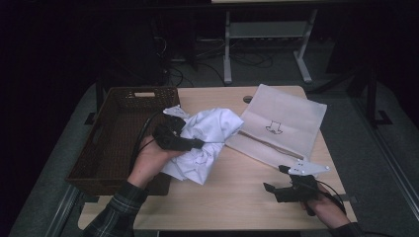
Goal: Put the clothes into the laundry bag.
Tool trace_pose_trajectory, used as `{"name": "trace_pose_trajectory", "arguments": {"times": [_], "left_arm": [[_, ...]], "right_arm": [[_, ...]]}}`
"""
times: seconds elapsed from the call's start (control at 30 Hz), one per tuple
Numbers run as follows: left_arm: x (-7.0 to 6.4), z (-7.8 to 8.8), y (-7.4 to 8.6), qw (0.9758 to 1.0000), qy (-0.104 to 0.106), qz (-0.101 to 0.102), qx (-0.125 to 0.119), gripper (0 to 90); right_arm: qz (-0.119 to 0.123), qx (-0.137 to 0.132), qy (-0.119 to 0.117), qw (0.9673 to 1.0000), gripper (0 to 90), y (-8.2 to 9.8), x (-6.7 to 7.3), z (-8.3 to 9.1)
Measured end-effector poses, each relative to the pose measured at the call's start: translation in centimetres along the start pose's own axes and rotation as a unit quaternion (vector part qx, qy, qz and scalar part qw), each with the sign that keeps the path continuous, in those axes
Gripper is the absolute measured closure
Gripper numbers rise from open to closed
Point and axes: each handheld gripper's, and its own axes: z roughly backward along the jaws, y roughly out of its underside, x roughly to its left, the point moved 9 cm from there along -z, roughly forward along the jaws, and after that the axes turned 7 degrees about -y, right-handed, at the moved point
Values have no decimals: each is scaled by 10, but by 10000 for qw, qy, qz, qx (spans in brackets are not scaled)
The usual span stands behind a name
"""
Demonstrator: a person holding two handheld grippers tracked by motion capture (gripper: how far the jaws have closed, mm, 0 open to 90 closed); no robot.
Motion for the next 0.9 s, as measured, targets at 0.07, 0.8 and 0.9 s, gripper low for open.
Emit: {"name": "trace_pose_trajectory", "arguments": {"times": [0.07,0.8,0.9], "left_arm": [[-3,-3,3,10000,15,-18,23,643],[-31,-58,72,9976,-502,-189,431,641],[-34,-64,79,9974,-526,-225,445,639]], "right_arm": [[19,-14,-7,10000,137,-1,0,0],[71,79,-185,9998,133,-4,-3,-1],[149,262,-254,9992,133,-1,-3,-3]]}}
